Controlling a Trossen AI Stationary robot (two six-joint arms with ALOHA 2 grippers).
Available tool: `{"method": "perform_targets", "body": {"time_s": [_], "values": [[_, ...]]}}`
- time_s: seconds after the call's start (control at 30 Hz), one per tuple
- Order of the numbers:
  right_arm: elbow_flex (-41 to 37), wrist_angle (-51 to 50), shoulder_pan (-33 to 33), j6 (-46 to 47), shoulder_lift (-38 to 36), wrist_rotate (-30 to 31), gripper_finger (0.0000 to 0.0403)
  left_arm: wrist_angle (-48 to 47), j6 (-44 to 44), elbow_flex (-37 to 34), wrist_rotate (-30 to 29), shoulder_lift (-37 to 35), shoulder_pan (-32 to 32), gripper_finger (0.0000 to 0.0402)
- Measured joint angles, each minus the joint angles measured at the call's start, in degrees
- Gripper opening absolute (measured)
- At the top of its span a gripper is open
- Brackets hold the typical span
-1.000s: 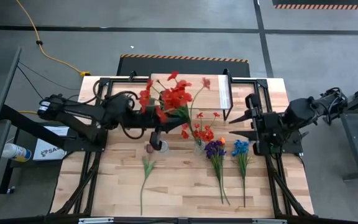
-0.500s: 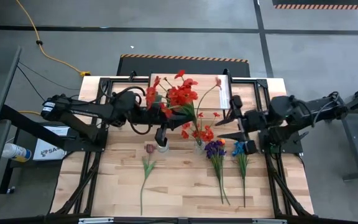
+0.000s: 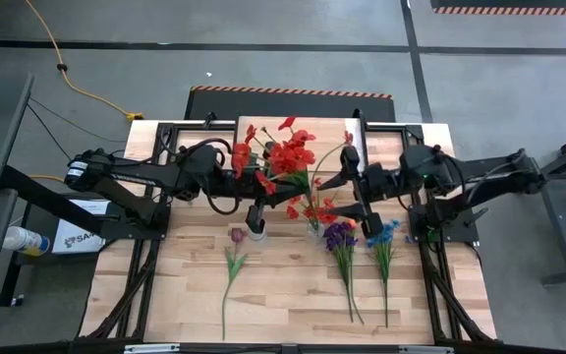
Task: Pick and place flowers into a vace then onto a shelf
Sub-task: Put the orange flowers into the right transparent vase
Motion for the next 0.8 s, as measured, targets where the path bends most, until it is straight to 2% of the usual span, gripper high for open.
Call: {"method": "perform_targets", "body": {"time_s": [0.8], "values": [[0.0,7.6,-3.0,5.3,4.6,-5.3,0.0214,-1.8,1.4,0.0,-0.4,-0.1,0.0,0.0042]]}}
